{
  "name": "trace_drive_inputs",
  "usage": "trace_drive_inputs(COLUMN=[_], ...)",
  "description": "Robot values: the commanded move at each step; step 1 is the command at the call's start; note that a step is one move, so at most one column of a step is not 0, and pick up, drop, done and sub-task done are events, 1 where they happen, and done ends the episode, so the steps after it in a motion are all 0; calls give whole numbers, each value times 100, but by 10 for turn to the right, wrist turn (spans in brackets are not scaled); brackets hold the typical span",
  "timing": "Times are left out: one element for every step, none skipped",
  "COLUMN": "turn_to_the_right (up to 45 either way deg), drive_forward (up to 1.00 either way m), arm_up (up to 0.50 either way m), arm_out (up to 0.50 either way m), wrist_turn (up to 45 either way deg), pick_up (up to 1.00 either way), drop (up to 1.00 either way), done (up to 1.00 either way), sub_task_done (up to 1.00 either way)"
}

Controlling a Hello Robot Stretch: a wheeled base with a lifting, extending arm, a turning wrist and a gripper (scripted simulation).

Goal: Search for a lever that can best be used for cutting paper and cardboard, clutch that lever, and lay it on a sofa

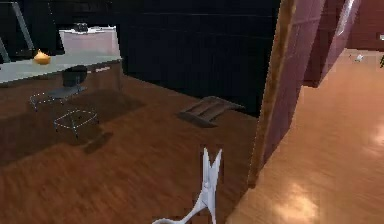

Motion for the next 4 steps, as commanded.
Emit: trace_drive_inputs(turn_to_the_right=[450, 450, 240, -450], drive_forward=[0, 0, 0, 0], arm_up=[0, 0, 0, 0], arm_out=[0, 0, 0, 0], wrist_turn=[0, 0, 0, 0], pick_up=[0, 0, 0, 0], drop=[0, 0, 0, 0], done=[0, 0, 0, 0], sub_task_done=[0, 0, 0, 0])
